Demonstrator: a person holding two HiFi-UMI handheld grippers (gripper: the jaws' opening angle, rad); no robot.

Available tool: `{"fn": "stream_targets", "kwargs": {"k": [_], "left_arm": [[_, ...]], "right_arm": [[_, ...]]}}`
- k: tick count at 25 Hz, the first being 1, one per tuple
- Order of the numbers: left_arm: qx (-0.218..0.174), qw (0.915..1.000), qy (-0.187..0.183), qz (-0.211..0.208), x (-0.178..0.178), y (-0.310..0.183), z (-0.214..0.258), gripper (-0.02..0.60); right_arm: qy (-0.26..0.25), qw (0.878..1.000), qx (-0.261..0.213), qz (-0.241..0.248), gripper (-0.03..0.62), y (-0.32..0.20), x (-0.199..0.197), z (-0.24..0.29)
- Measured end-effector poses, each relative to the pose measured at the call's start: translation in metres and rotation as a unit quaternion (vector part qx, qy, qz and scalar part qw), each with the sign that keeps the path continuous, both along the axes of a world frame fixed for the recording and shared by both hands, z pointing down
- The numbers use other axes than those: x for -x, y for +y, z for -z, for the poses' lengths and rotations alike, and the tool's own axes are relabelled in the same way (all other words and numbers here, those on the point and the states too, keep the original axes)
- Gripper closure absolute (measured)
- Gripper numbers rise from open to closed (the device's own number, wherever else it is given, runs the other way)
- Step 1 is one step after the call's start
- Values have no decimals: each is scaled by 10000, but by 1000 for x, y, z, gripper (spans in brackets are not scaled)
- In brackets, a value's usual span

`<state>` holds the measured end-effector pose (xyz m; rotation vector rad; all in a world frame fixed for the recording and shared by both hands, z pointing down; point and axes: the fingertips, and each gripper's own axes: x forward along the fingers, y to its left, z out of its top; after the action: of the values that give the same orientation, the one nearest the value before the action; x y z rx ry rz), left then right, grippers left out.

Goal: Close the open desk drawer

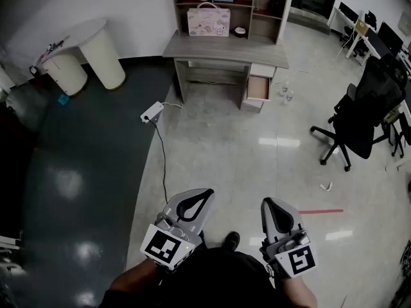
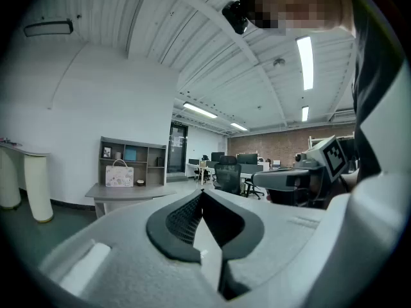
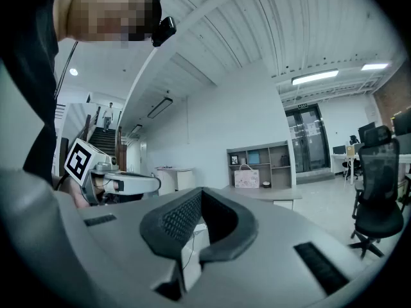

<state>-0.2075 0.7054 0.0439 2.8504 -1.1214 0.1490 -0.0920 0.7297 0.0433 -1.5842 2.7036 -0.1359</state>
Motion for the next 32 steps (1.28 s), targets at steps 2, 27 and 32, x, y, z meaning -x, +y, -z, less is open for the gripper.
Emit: {"fn": "stream_targets", "kwargs": {"k": [2,27,32], "left_arm": [[-13,10000,-35,-23,-4,0,-1,574],[-316,9992,-146,-210,-117,-22,-3,574],[-217,9997,4,-95,-119,-69,-8,574]], "right_arm": [[-3,10000,-8,-40,585,0,-5,-1],[-516,9986,91,-73,582,-2,-118,-20],[-425,9989,184,-21,582,-47,-122,-25]]}}
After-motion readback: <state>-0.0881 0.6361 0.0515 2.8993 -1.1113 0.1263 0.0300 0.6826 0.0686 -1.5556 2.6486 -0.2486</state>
